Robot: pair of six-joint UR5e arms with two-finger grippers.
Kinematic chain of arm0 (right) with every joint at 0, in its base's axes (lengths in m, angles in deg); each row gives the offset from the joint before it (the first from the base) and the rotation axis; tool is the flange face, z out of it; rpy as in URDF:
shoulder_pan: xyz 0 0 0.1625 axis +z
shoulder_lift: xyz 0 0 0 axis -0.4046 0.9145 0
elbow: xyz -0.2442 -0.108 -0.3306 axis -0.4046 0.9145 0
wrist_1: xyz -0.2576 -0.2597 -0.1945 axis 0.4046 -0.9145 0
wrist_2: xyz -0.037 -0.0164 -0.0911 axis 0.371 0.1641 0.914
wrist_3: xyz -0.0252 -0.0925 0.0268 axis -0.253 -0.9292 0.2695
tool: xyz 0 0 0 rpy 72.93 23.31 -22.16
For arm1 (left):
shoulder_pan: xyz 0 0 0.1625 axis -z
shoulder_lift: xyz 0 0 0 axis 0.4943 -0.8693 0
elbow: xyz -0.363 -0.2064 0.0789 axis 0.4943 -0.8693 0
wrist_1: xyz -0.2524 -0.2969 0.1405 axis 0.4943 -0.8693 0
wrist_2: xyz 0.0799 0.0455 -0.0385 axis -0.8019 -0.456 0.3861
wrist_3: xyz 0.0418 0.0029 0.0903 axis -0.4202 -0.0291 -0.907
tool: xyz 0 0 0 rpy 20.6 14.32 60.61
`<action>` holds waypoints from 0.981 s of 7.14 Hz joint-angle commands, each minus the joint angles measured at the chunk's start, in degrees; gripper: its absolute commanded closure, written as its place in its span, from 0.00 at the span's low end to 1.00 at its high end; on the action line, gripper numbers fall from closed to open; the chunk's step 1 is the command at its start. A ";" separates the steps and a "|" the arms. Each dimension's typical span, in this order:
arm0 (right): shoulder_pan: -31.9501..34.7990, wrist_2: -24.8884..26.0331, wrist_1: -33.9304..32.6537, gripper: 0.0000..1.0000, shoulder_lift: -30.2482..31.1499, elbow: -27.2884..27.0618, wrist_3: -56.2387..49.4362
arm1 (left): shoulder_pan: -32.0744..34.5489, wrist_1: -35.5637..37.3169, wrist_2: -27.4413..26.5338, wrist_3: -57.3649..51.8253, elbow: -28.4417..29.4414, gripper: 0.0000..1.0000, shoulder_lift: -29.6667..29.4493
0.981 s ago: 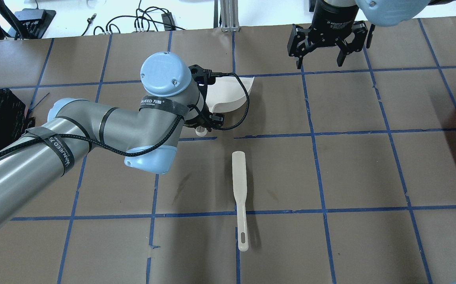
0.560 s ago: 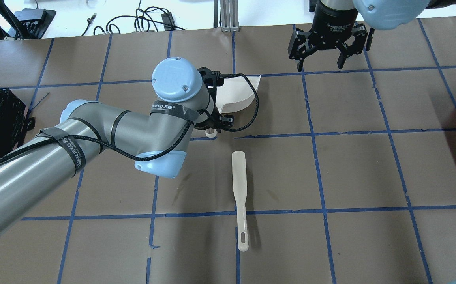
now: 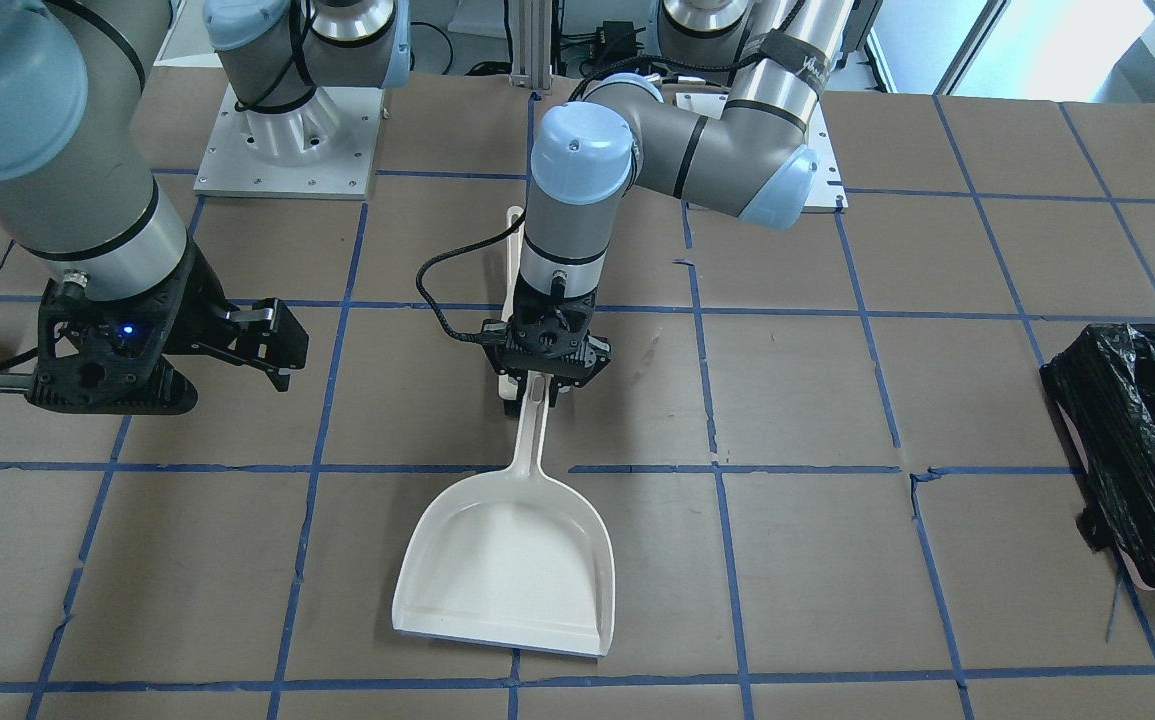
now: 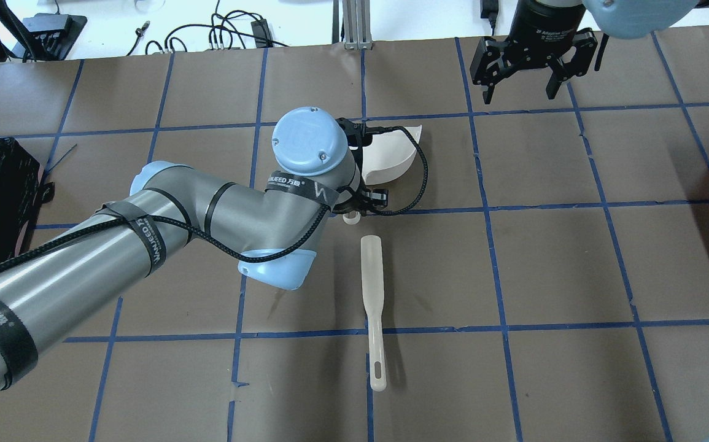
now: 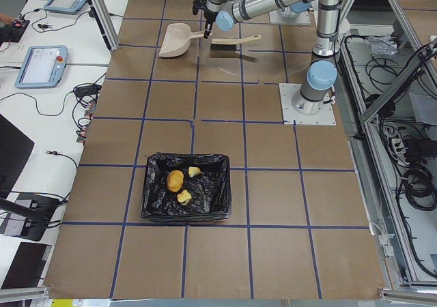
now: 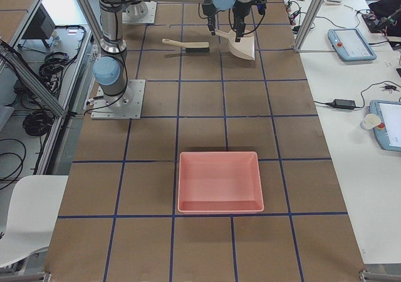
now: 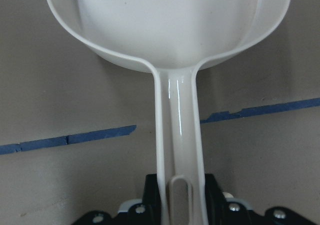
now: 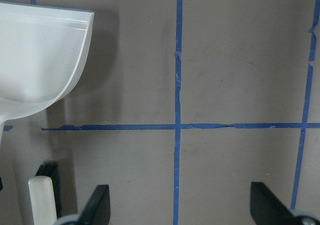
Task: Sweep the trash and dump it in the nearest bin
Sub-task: 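Set dustpan down beside brush and open left gripper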
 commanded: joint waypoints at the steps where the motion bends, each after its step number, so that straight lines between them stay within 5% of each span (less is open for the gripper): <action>1: -0.06 0.02 0.10 0.00 0.12 -0.06 -0.22 | 2.02 0.78 -0.90 1.92 0.71 0.94 -1.84; 2: 0.12 0.02 0.27 0.00 0.03 -0.15 -0.31 | 2.21 0.86 -0.73 1.05 0.80 0.90 -1.85; 3: 0.38 -0.07 -0.25 0.00 -0.05 -1.28 -0.05 | 2.21 0.86 -0.90 1.30 0.80 0.72 -1.76; 5: 0.12 -0.07 -0.52 0.00 0.12 -1.91 -0.22 | 1.77 0.86 -3.00 1.22 0.97 0.01 -0.45; 7: 0.29 -0.15 -0.87 0.00 0.12 -1.91 -0.22 | -2.77 -2.36 -4.95 0.78 1.06 0.00 3.23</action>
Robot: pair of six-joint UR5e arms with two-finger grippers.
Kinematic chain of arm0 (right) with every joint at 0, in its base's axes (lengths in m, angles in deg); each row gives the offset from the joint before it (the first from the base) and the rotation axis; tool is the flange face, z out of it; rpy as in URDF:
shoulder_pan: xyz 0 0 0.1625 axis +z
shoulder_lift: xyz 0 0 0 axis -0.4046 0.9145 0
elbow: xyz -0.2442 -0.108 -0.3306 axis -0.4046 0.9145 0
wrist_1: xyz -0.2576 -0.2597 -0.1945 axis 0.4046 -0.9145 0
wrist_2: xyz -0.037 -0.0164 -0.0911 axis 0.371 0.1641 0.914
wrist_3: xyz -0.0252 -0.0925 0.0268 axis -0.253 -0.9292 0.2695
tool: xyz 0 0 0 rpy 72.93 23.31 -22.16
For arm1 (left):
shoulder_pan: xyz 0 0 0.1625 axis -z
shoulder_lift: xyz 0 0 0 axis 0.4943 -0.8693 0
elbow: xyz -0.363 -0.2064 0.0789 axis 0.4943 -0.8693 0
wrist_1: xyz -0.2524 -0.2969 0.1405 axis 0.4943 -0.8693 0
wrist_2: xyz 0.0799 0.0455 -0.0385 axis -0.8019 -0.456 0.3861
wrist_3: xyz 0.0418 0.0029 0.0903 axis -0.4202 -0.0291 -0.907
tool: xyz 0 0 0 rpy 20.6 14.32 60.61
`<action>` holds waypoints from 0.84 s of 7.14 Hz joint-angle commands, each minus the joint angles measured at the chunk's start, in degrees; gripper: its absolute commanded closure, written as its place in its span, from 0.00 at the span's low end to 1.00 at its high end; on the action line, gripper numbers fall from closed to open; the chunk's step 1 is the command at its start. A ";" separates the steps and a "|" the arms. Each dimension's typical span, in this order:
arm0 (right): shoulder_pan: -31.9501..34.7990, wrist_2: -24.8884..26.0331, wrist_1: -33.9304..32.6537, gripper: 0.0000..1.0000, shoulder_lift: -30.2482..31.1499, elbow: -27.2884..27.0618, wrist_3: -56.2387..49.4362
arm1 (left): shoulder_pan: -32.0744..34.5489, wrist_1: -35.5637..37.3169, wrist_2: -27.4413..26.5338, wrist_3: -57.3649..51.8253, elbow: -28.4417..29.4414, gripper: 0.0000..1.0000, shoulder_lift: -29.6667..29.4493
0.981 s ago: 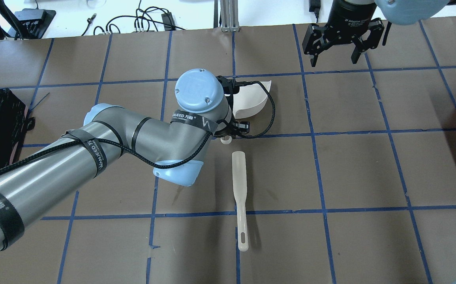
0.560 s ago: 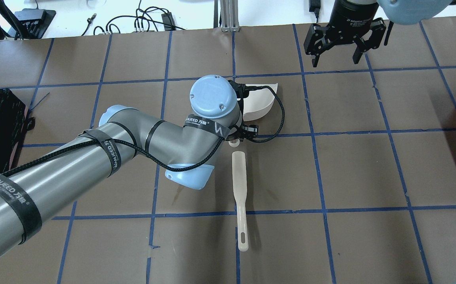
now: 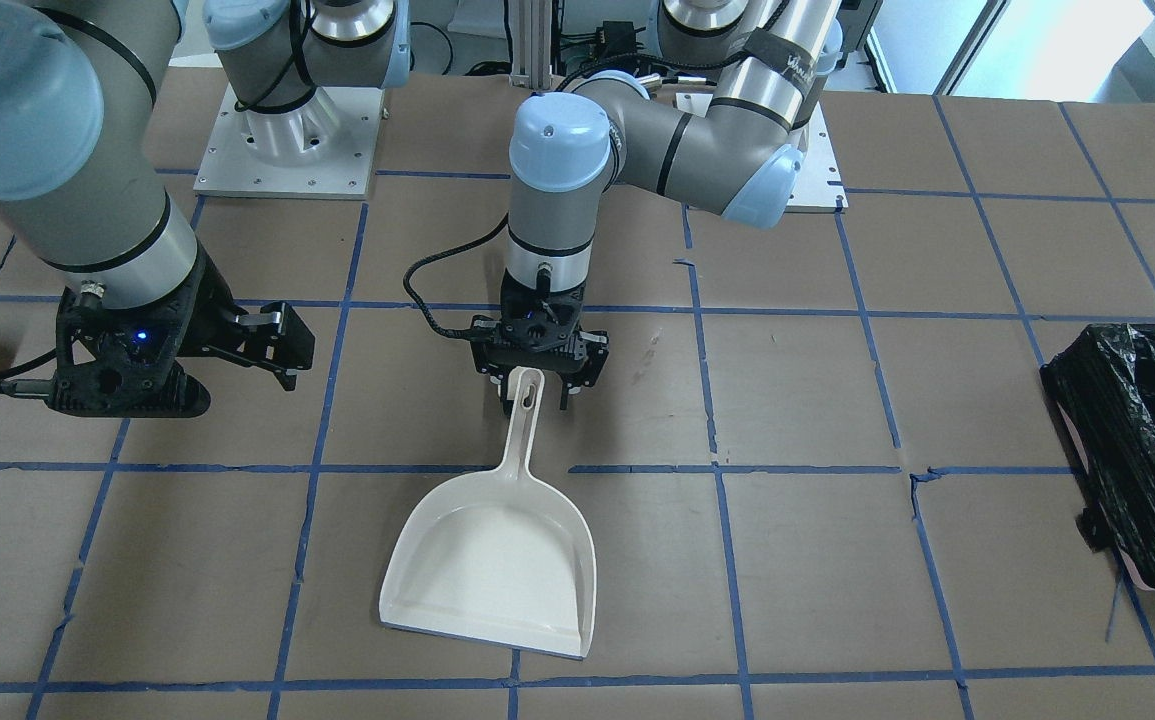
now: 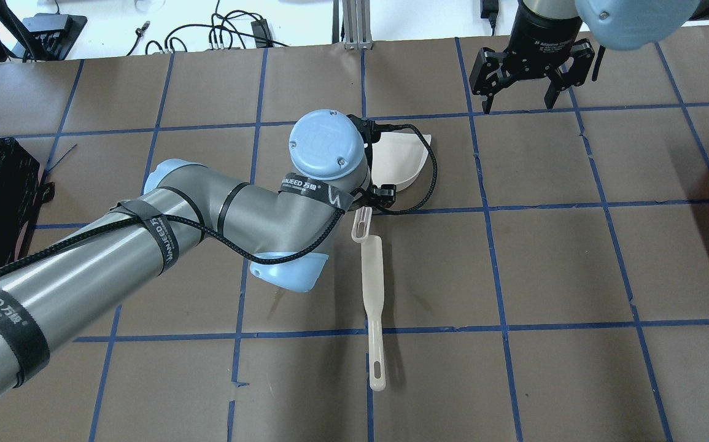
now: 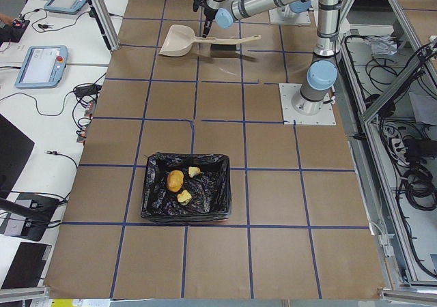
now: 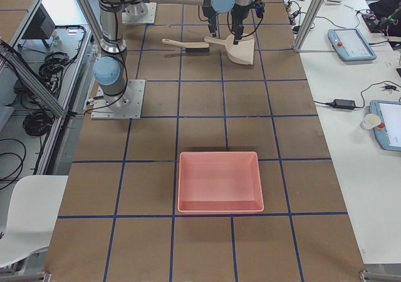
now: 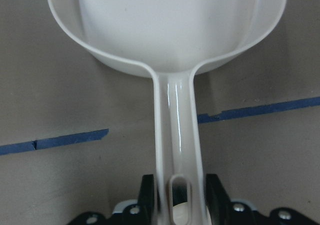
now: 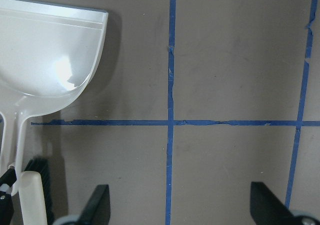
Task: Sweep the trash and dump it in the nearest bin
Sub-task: 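Set dustpan down beside brush and open left gripper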
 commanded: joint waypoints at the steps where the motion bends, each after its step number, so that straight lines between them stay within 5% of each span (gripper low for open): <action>1: 0.09 -0.07 -0.09 0.00 0.00 -0.05 -0.01 | -7.15 -8.02 -0.27 -1.02 0.17 0.00 6.29; 3: 0.09 -0.33 -0.17 0.00 0.00 -0.05 -0.01 | -16.12 -24.25 -0.35 -9.42 1.74 0.00 14.56; 6: 0.27 -0.42 -0.17 0.00 0.09 0.04 -0.01 | -27.55 -52.04 -0.88 -23.06 14.63 0.00 19.95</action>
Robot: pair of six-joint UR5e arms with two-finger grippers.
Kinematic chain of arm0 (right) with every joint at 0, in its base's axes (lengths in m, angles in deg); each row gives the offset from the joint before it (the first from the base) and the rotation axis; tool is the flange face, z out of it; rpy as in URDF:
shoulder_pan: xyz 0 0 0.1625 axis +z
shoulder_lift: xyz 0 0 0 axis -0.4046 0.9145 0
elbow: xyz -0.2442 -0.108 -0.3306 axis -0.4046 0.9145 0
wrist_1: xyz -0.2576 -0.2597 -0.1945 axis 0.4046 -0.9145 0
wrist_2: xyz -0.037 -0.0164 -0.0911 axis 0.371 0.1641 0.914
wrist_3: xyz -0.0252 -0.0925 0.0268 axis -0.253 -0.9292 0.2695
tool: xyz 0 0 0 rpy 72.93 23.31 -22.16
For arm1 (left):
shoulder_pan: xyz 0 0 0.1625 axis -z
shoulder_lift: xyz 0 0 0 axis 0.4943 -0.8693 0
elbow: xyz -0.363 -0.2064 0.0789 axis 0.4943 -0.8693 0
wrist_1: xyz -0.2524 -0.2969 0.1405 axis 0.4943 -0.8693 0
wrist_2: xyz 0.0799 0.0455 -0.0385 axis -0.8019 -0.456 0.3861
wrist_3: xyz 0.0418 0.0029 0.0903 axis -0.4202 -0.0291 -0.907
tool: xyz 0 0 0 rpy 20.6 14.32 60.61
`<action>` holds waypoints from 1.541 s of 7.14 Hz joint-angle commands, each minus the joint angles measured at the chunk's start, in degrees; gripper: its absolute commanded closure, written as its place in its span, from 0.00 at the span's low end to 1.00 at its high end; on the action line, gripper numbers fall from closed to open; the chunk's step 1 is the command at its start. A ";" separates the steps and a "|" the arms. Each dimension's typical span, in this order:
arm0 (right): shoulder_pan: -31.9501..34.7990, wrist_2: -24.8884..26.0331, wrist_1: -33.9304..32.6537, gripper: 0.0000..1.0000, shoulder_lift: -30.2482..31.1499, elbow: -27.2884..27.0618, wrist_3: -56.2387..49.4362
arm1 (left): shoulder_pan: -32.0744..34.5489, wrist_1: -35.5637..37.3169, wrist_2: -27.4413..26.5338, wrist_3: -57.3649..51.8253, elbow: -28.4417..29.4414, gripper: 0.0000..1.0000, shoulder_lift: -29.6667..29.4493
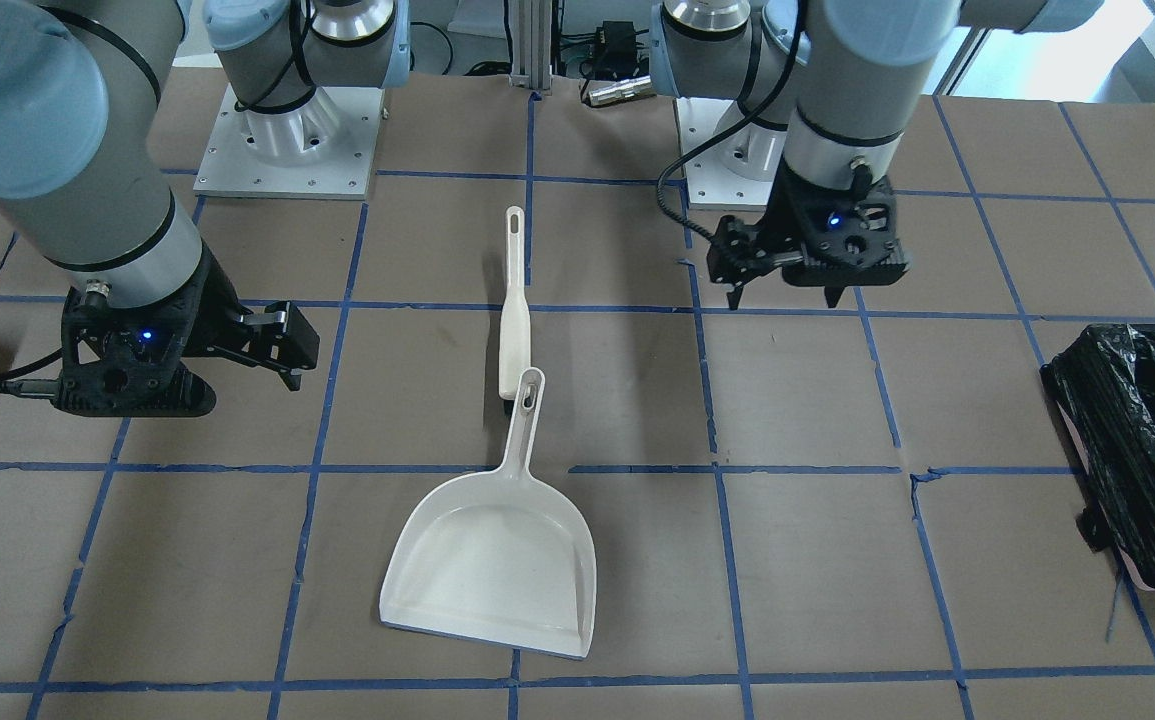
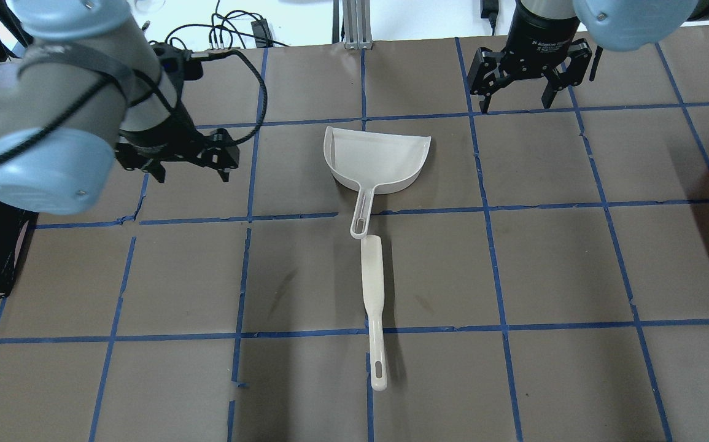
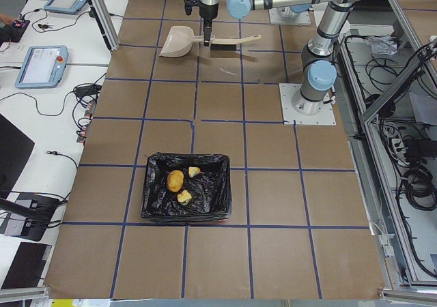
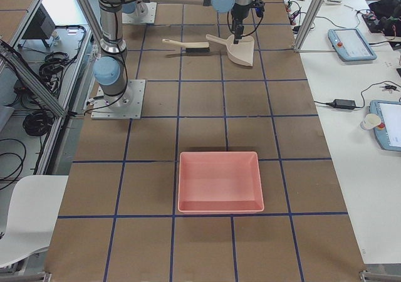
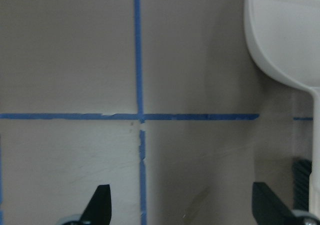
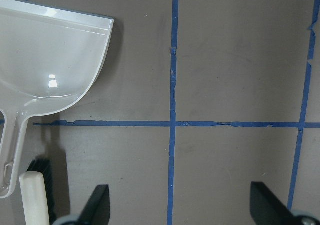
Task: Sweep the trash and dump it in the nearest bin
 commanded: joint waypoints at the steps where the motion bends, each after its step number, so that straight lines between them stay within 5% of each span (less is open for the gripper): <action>1: 0.04 -0.07 0.00 0.00 0.03 0.07 0.00 | -5.50 -12.90 0.51 -5.42 8.56 0.00 1.88; 3: 0.04 -0.16 0.00 0.00 0.03 -0.02 0.00 | -5.26 -12.58 6.90 -4.64 14.11 0.00 -1.43; 11: 0.48 -0.34 0.17 0.00 1.43 0.33 0.88 | -0.95 -15.30 -0.27 -2.52 14.32 0.00 -1.80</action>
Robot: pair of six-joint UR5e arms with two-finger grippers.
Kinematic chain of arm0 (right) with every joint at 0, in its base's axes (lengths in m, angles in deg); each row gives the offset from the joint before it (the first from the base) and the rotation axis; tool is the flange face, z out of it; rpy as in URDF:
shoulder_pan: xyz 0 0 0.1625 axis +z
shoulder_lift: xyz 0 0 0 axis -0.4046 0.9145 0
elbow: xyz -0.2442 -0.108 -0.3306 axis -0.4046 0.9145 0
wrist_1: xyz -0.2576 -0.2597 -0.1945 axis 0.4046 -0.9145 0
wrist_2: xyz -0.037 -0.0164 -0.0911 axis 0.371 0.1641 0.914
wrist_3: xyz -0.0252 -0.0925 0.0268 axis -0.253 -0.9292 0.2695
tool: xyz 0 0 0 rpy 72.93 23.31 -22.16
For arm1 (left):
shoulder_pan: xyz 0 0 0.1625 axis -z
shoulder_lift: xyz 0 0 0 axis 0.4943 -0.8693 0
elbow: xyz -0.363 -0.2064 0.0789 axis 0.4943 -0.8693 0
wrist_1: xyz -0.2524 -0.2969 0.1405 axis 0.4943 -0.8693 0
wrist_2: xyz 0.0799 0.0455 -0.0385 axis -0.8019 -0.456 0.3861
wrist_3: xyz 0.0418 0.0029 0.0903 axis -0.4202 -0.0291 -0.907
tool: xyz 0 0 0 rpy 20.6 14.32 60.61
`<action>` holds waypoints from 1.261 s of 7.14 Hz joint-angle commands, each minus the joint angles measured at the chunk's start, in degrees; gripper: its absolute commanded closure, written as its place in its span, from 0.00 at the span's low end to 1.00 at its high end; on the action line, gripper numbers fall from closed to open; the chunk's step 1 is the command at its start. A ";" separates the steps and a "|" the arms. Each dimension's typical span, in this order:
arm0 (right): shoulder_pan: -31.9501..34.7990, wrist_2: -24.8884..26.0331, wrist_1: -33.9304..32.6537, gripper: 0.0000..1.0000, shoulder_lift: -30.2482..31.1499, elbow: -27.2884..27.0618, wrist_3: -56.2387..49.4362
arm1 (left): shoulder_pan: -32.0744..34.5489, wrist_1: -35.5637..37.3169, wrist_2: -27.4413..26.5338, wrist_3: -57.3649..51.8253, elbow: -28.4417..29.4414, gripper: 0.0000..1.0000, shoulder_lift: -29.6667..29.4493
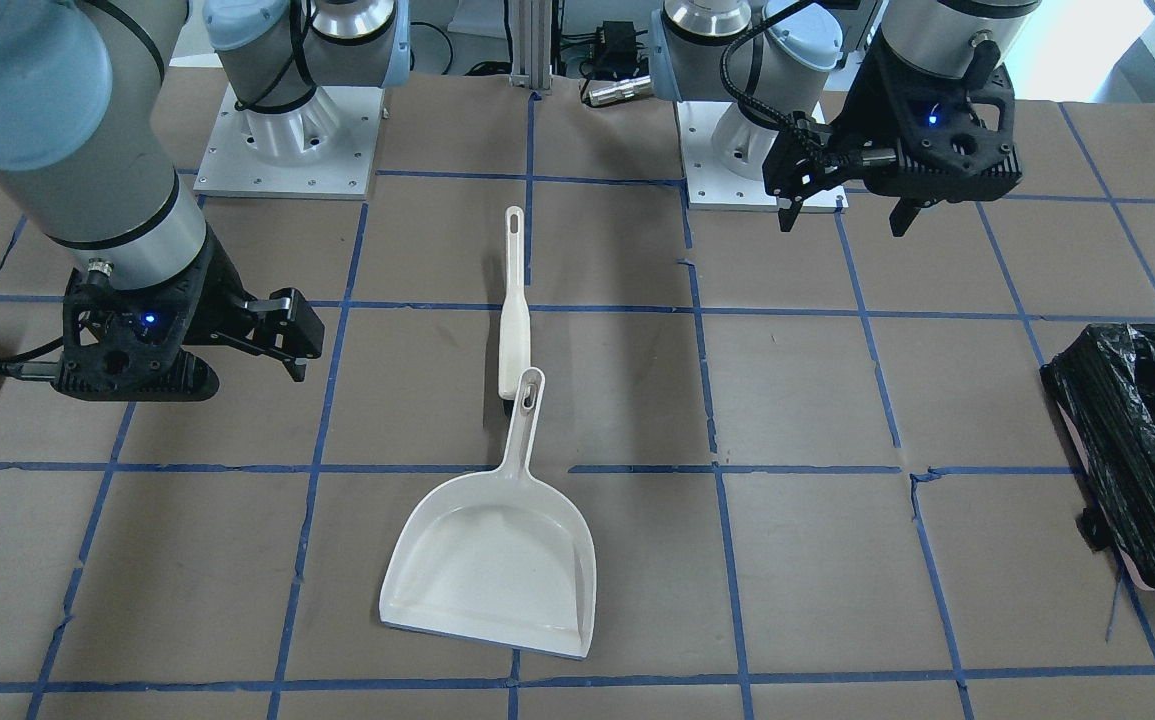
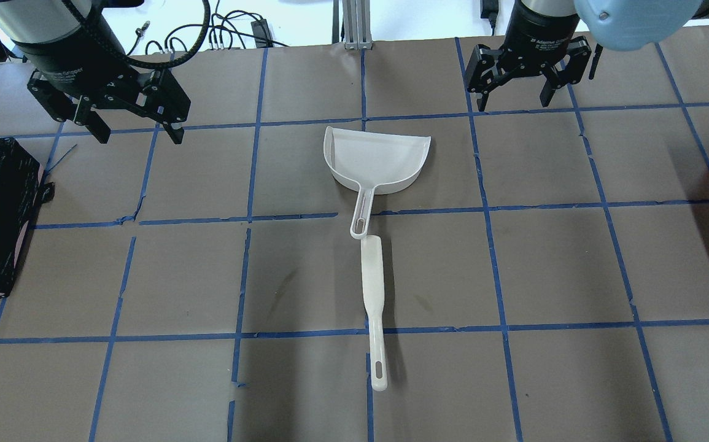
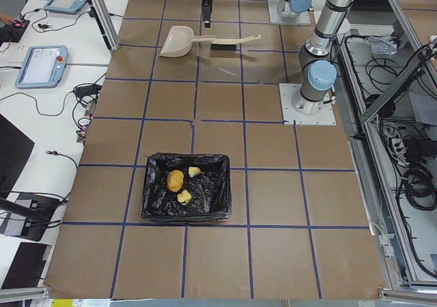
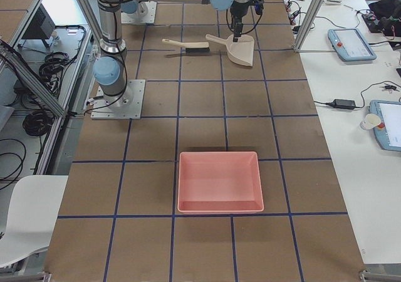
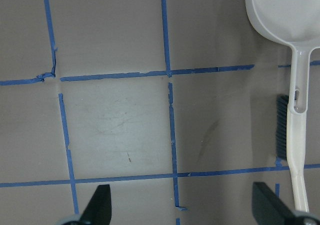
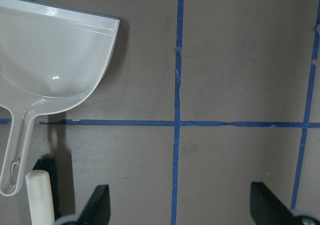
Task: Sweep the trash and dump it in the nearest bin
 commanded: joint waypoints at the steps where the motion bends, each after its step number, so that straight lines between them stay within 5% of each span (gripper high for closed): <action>1: 0.31 0.08 0.12 0.00 1.68 0.19 0.19 | 0.08 0.05 -1.43 0.69 0.03 0.00 -0.06; 3: 1.27 0.17 1.00 0.00 5.80 -0.08 0.71 | 0.09 0.06 1.27 1.39 -0.22 0.00 -0.06; 9: 2.86 0.08 0.92 0.00 5.03 -0.25 2.56 | 0.00 0.14 1.21 1.39 -0.67 0.00 -0.41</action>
